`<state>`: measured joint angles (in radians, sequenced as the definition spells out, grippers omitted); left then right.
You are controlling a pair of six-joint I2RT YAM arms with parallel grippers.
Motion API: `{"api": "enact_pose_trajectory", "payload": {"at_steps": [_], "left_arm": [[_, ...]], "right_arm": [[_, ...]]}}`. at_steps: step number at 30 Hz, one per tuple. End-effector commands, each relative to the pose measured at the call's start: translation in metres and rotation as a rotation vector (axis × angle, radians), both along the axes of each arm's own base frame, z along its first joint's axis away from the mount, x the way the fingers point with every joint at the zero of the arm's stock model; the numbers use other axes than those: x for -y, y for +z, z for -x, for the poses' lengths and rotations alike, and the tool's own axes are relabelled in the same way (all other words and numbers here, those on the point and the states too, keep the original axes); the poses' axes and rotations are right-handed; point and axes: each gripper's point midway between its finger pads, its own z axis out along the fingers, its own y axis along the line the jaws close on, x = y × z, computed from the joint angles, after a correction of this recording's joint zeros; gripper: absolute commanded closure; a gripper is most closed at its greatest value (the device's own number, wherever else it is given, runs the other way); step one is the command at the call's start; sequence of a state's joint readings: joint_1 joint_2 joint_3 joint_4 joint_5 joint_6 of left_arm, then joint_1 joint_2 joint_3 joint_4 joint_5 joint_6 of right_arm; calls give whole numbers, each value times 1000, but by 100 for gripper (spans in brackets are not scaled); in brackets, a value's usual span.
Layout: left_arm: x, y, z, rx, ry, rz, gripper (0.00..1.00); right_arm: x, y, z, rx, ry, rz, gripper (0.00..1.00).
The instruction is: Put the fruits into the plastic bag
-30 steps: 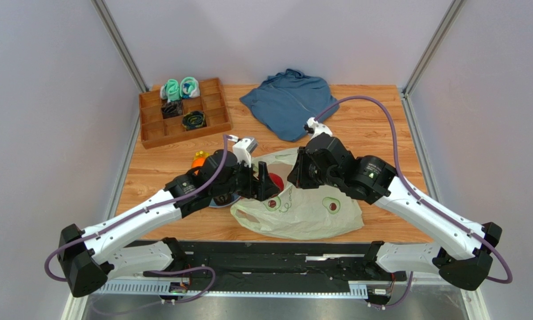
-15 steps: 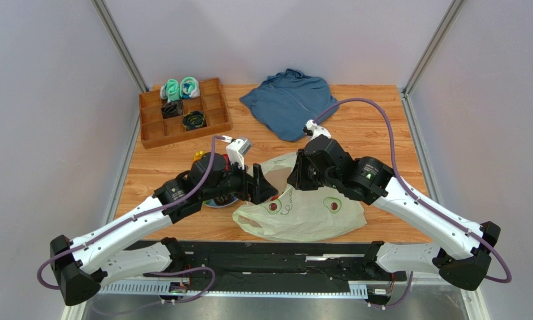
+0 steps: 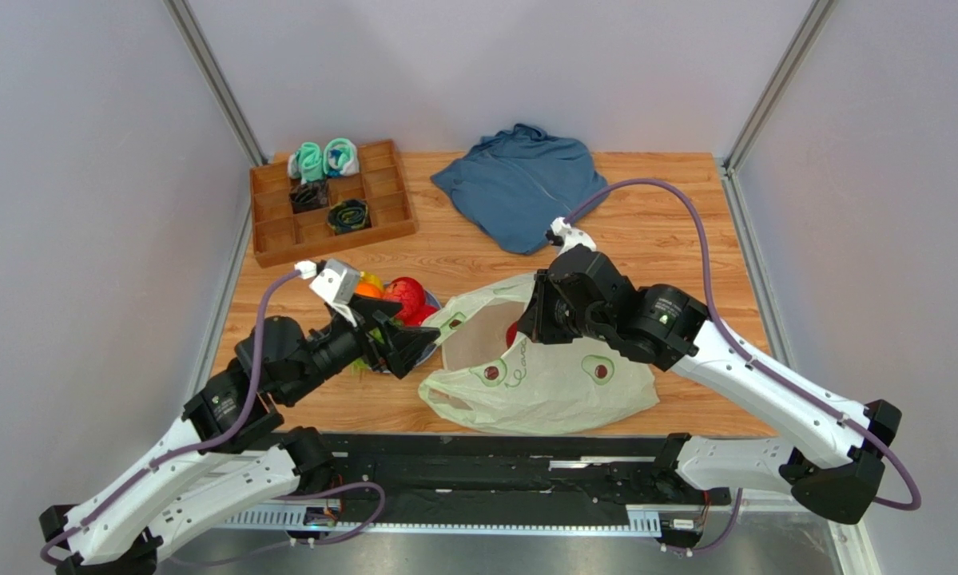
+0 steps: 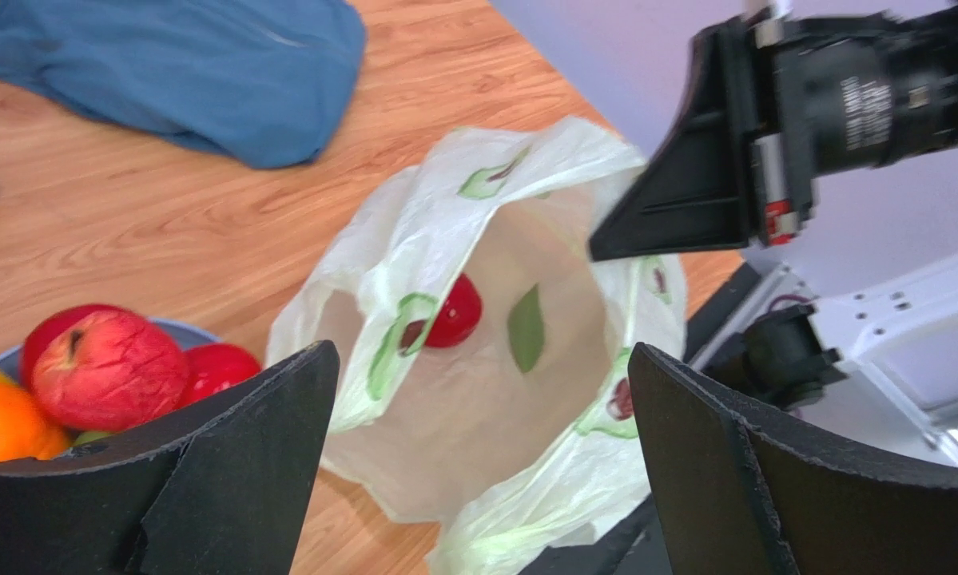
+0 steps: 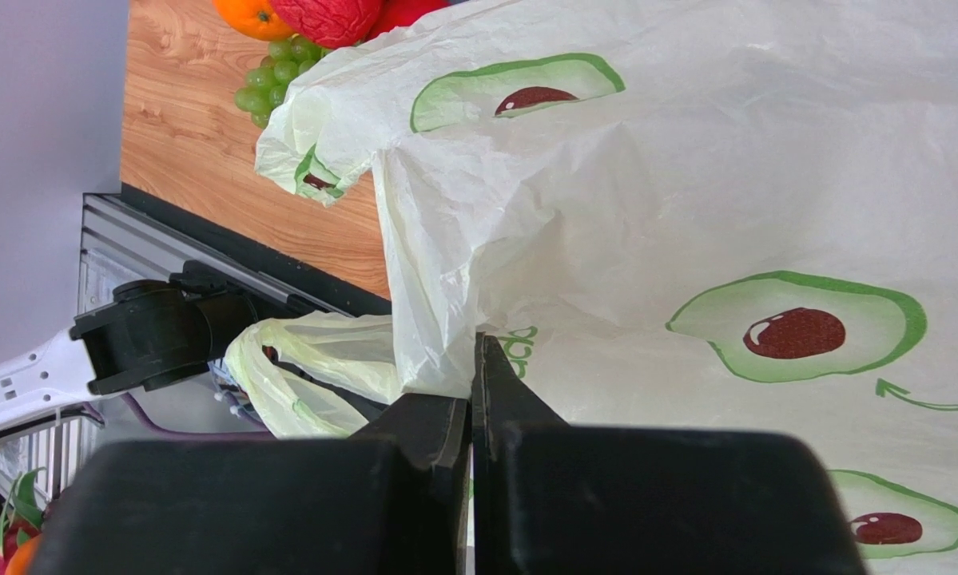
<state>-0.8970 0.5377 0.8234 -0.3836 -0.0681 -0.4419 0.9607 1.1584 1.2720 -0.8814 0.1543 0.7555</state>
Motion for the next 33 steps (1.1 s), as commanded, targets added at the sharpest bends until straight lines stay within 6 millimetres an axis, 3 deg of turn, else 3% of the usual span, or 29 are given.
{"api": "enact_pose_trajectory", "payload": {"at_steps": [1,7,8,13,15,16,17,18,20,24,28,31,32,33], "left_arm": [[-4,-52,-12,-38,43,-147,1],[9,-82,-29,-115,59,-277,1],[10,-77,-33,-106,64,-284,1],[27,-97,-46,-144,32,-363,1],[29,-112,-51,-188,44,-403,5],[30,-115,-52,-200,44,-411,13],[31,-119,-53,-213,41,-422,41],[32,-120,-51,-219,33,-425,60],[28,-113,-49,-219,40,-418,100],[18,-79,-42,-148,41,-360,100],[20,-19,-21,-71,-48,-240,100],[37,4,6,-107,-208,-175,100],[47,3,15,-153,-277,-160,100],[52,3,19,-177,-305,-152,100]], "right_arm": [[1,18,0,37,-9,-67,100],[4,16,5,26,-5,-80,100],[5,17,7,27,-4,-85,100],[7,14,10,19,1,-87,100],[9,15,11,20,-1,-89,100],[9,16,11,25,-2,-89,100],[10,16,10,27,-6,-85,100],[12,16,10,32,-4,-83,100],[16,14,8,40,-16,-63,100],[25,13,-1,60,-25,-14,100],[33,14,-21,85,-20,35,100],[47,22,-46,112,-60,74,100],[55,14,-58,110,-70,126,100],[58,21,-66,128,-84,138,100]]}}
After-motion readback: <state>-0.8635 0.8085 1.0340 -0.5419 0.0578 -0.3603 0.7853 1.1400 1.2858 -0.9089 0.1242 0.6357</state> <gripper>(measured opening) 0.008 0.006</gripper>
